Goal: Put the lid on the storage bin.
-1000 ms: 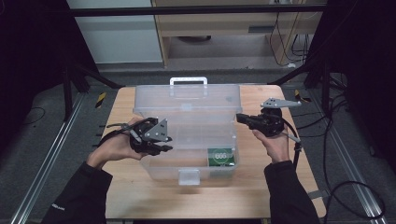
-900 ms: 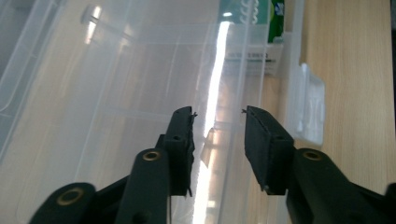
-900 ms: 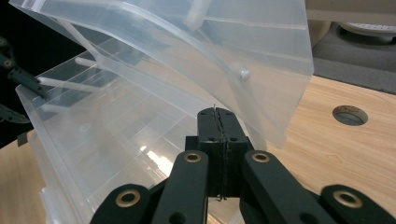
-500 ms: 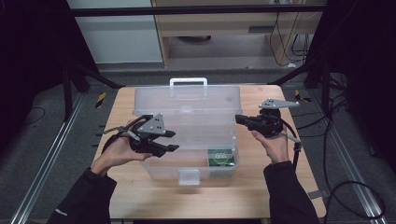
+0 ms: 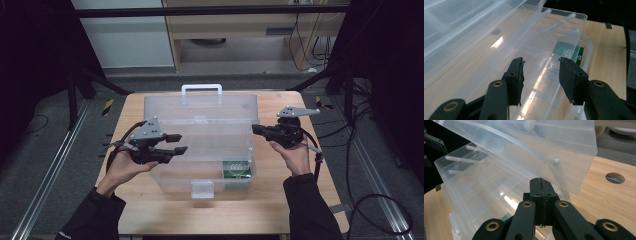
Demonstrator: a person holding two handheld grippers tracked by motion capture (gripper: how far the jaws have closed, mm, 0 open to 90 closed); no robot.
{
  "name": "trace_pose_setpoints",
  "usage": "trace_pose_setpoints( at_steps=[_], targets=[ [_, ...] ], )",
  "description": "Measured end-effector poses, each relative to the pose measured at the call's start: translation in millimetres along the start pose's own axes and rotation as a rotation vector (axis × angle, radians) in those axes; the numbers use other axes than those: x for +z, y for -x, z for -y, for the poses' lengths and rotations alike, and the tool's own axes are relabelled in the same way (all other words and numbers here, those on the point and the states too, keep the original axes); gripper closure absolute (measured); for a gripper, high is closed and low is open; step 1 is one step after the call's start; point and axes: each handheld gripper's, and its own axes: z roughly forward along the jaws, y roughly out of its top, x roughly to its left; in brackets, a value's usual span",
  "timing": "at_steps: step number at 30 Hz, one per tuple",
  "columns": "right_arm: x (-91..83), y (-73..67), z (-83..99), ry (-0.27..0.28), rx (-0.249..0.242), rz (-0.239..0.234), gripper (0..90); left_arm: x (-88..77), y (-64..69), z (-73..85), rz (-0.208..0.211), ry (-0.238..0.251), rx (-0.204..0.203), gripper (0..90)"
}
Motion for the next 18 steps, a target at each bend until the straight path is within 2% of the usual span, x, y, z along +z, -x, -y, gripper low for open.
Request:
trace_pose_setpoints(
  at_steps=[4,7,15,18],
  targets=[
    [-0.4,-0.7,0.3,-0.007,-0.007,0.003,90.0,-7.4,-2.7,8.8,-0.043,0.024,-0.029,60.9],
    [-0.6,-1.3,0.4,-0.013,-0.007,0.001,90.0,-13.9,-6.0,16.2,-0.071,0.038,-0.069,66.5],
    [-1.4,-2.6,2.9,-0.021,-0.009,0.0,90.0,-33.2,-19.2,35.5,-0.168,0.039,-0.161,78.5],
    [-1.3,-2.2,6.0,-0.027,-0.006,-0.002,90.0,-38.0,-22.6,41.2,-0.214,0.03,-0.177,81.6]
  ],
)
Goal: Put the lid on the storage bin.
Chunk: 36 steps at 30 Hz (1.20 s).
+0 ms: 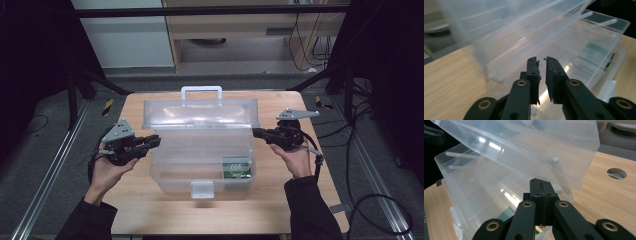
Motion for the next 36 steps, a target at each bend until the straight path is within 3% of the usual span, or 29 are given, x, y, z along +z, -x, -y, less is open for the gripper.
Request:
trace_pose_setpoints(
  at_steps=[10,14,26,36],
  targets=[
    [-1.3,-4.8,7.2,-0.04,-0.014,0.001,90.0,-4.1,-10.9,13.3,-0.056,0.002,-0.048,87.1],
    [-2.0,-8.1,8.8,-0.053,-0.038,0.014,90.0,-5.5,-11.1,16.7,-0.061,-0.004,-0.049,87.5],
    [-11.2,-11.6,27.5,-0.073,-0.035,0.024,90.0,-6.8,0.2,37.5,-0.061,-0.04,-0.032,87.3],
    [-11.6,-18.6,45.6,-0.12,-0.061,0.037,90.0,-5.0,-1.5,59.9,-0.071,-0.061,-0.061,85.1]
  ],
)
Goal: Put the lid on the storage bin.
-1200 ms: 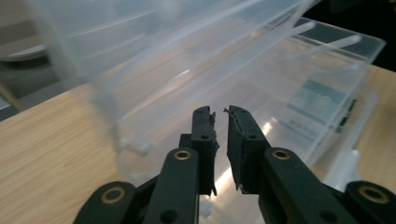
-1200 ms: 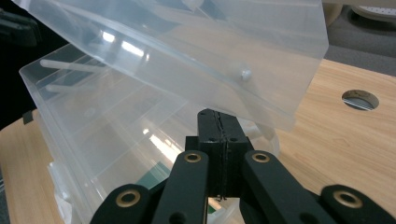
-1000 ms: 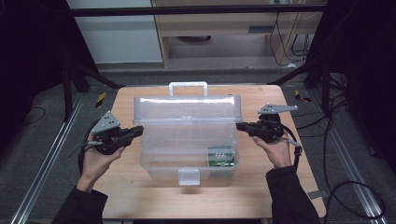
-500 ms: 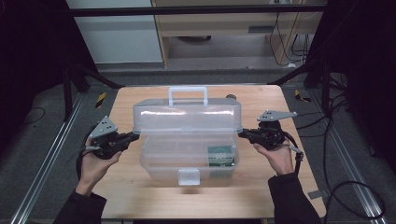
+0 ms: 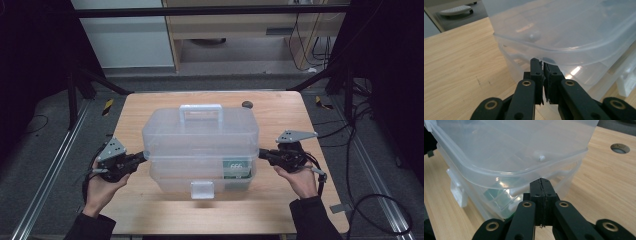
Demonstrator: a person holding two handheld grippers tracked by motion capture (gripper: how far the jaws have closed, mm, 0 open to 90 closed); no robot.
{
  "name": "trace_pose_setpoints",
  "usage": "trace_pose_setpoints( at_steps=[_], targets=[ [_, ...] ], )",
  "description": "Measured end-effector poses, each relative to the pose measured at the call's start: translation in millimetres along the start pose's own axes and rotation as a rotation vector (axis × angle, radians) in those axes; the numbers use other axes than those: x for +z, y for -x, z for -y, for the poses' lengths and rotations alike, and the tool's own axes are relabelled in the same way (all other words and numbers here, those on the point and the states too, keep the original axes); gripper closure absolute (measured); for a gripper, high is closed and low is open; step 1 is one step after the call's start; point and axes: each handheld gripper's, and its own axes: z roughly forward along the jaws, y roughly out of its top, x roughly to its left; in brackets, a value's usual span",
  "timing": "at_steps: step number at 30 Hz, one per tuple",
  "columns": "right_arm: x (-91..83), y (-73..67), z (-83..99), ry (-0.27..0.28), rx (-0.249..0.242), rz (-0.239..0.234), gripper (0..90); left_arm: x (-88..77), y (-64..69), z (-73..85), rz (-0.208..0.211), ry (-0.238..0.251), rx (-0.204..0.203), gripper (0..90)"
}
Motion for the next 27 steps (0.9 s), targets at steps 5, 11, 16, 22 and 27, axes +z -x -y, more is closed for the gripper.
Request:
trace_pose_setpoints(
  at_steps=[5,11,16,22,27],
  targets=[
    [2.7,-1.7,9.1,-0.04,-0.017,0.004,90.0,6.4,-4.9,9.5,-0.028,-0.044,-0.006,83.9],
    [1.4,5.3,18.0,-0.043,0.004,0.009,89.8,10.2,-16.8,20.4,-0.051,-0.058,-0.038,80.9],
    [0.9,19.2,29.9,-0.021,0.042,0.082,82.5,13.9,-28.6,30.1,-0.136,-0.071,-0.053,73.5],
    [5.1,40.0,50.0,-0.026,0.088,0.21,65.5,24.3,-44.3,47.8,-0.22,-0.114,-0.069,59.6],
    [6.5,54.0,63.6,-0.04,0.122,0.313,45.3,30.0,-57.1,61.3,-0.275,-0.15,-0.077,46.6]
  ],
)
